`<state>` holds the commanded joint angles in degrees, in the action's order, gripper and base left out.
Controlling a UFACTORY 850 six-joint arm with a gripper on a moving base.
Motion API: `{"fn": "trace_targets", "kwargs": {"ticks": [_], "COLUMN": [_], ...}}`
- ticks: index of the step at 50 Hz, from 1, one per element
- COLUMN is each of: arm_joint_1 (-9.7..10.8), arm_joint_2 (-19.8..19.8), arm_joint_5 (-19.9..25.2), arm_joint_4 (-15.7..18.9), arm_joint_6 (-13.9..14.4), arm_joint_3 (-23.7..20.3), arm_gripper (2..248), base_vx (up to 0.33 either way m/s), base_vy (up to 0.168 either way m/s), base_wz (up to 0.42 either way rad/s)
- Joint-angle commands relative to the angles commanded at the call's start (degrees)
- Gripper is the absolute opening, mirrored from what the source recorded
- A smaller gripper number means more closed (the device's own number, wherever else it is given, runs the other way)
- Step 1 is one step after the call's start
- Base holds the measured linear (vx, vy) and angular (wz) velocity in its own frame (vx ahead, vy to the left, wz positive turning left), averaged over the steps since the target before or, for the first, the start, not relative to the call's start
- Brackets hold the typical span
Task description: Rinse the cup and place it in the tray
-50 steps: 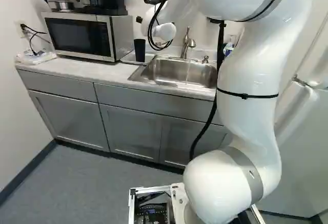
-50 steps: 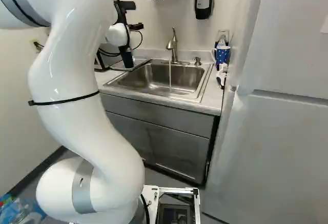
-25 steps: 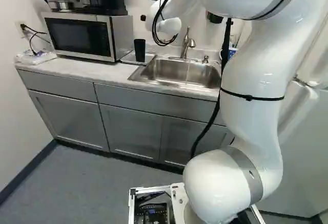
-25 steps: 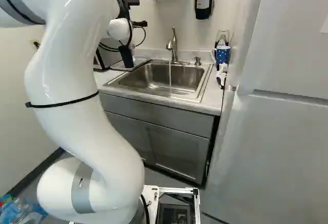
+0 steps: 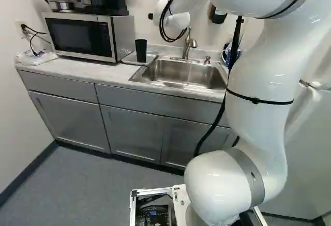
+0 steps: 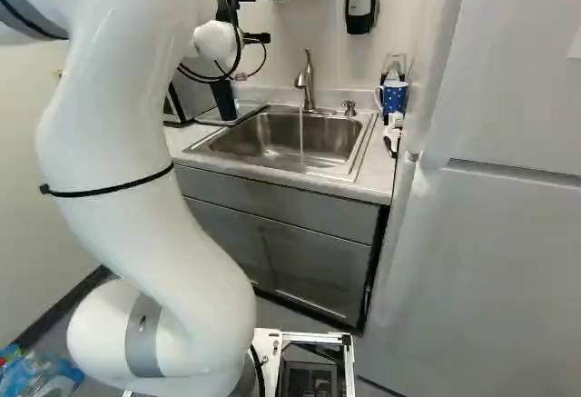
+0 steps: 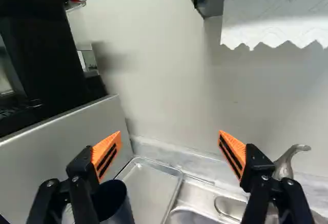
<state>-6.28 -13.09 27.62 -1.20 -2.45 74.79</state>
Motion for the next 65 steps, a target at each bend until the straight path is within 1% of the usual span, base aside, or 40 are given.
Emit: {"fn": "trace_targets", "kwargs": {"ticks": [17,32,50,65], "arm_joint_1": [2.5,4.7,7.1,8.3], "arm_joint_2": [0.7,-0.2,-3.1,-7.2], "arm_joint_5": [-2.4,-3.7,-3.7,-5.2], "arm_joint_4": [0.0,0.0,0.0,0.0], "arm_joint_6": [0.0,0.0,0.0,0.0], "arm_joint_3": [1.3,2.5,5.7,10.4], "arm_gripper": [247,247,247,247], "base_vx": [0.0,0.0,0.0,0.0], "base_vy": [0.0,0.0,0.0,0.0], "base_wz": [0.0,0.0,0.0,0.0]}}
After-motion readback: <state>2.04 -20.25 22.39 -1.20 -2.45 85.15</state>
